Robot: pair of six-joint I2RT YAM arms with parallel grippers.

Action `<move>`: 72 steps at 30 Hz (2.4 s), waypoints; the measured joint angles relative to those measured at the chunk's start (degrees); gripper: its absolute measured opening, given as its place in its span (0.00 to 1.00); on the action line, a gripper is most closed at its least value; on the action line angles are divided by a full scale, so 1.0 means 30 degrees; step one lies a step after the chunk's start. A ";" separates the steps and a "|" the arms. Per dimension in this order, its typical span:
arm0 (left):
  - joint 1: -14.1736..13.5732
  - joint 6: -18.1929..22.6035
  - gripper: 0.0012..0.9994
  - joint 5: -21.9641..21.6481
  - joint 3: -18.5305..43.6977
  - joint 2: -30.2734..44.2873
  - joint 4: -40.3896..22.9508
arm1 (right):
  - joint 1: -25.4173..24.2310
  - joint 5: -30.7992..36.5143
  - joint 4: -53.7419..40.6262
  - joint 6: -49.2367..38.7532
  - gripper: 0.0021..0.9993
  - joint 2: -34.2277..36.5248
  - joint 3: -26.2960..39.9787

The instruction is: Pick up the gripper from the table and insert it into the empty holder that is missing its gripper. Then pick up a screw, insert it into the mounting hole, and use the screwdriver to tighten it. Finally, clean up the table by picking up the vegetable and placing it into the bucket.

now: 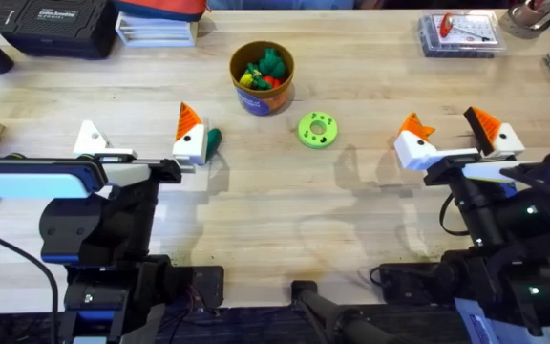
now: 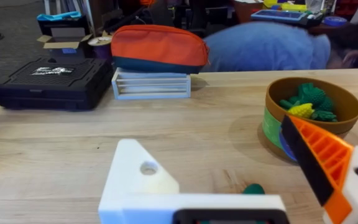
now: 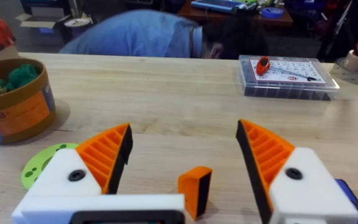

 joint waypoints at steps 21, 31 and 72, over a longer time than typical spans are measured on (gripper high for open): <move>0.0000 0.2381 0.99 -0.0007 0.6800 0.3887 -0.6947 | 0.0000 0.0153 -0.8826 0.0950 0.99 0.3044 0.5762; 0.0000 0.2962 0.99 0.0020 1.3545 1.2886 -1.1726 | 0.0000 0.0153 -1.4355 0.1090 0.99 1.0016 1.4908; -0.7468 0.2346 0.99 0.8283 1.3631 1.3391 -0.8558 | 0.0000 0.0153 -1.4564 0.1100 0.99 1.0899 1.5169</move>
